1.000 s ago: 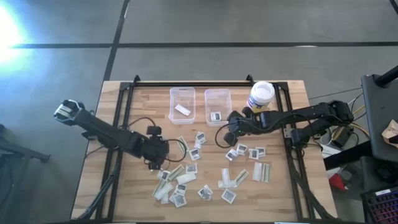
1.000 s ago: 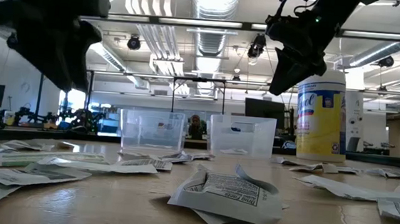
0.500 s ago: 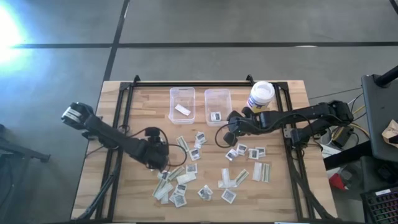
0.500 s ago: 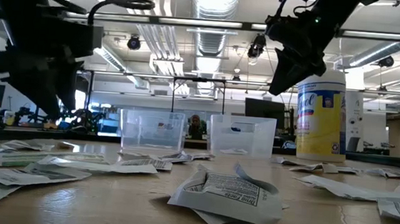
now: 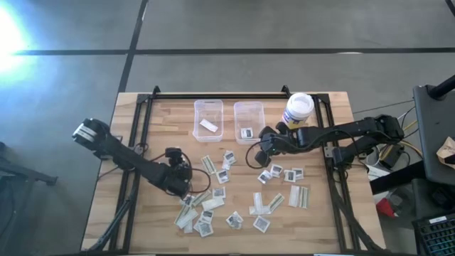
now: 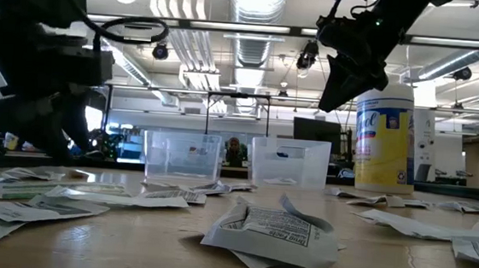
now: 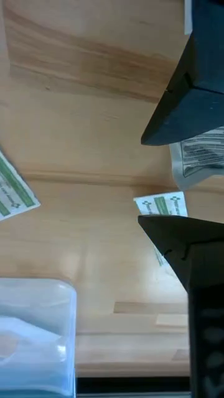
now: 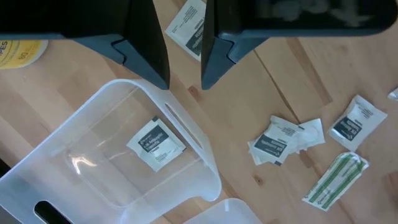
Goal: Pick & Place First Aid Supplies
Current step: Put the green bandage pack into the left transparent bin
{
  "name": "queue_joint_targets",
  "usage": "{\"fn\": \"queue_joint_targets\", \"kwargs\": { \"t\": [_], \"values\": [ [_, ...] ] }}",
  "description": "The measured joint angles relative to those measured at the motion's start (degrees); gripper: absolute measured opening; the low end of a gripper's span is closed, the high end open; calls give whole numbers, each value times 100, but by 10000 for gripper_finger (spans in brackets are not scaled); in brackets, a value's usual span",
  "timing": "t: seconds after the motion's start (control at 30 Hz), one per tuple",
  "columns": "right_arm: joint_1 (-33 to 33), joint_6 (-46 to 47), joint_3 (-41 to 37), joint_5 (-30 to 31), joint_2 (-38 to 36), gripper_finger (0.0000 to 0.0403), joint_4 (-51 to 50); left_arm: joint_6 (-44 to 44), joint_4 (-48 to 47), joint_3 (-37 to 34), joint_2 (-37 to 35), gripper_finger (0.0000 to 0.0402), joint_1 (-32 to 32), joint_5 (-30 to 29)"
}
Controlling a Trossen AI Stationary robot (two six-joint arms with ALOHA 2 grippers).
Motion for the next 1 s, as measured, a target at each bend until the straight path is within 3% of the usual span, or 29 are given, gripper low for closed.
{"fn": "queue_joint_targets", "kwargs": {
  "t": [0.43, 1.0],
  "values": [
    [-2, 0, 0, -2, 0, 68, 74, 0, 310, -344, 166, 190, 2, -405],
    [-2, 0, -2, -4, 0, 84, 125, -482, 345, -683, 155, 190, 48, -662]
  ]
}}
